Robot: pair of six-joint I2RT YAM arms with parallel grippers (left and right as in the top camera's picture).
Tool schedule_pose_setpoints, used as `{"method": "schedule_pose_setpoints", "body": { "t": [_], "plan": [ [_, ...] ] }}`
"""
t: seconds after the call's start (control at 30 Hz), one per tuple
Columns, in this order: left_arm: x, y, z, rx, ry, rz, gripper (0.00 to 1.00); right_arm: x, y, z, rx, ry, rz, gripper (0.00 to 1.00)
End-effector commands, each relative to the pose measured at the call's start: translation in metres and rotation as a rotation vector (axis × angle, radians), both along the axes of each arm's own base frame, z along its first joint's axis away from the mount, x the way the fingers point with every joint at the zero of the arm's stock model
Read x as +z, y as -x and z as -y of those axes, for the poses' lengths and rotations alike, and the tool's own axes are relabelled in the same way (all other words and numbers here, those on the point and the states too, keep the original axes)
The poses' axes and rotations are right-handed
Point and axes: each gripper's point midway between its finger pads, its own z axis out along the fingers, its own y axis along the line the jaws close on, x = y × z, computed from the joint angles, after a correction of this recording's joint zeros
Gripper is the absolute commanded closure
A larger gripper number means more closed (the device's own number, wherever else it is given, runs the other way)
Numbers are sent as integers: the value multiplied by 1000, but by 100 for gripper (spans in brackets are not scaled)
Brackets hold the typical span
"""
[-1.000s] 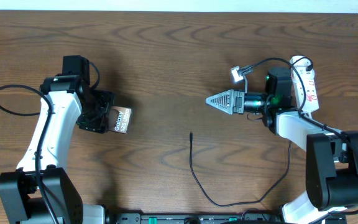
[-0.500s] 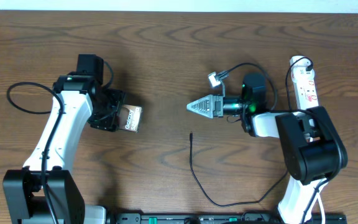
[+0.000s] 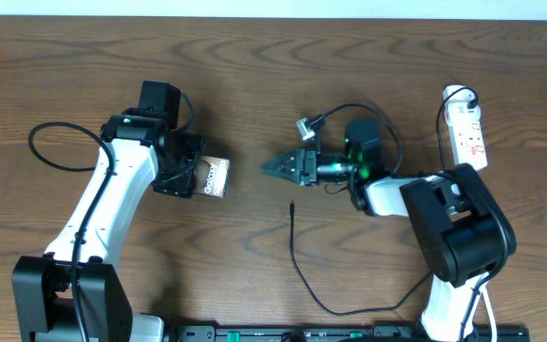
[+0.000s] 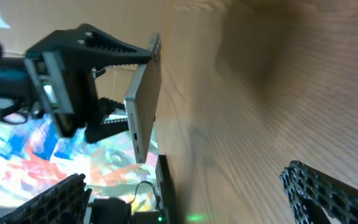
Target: Plug charger to phone and switch on socket
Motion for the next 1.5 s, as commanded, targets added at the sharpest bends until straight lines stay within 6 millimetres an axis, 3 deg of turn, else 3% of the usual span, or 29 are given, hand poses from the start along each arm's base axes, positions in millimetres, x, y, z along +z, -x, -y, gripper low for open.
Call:
{"method": "schedule_pose_setpoints", "body": {
  "t": [0.0, 0.37, 0.7, 1.47],
  "plan": [
    [6, -3, -1, 33, -18, 21, 93, -4, -4, -12, -44, 14, -42, 1],
    [6, -2, 3, 25, -17, 20, 92, 0, 3, -40, -80, 15, -44, 1],
    [6, 2, 19, 13, -16, 16, 92, 5, 15, -64, -93, 5, -46, 1],
    [7, 5, 52, 4, 10, 28, 93, 6, 16, -67, -96, 1, -37, 1]
  ]
}}
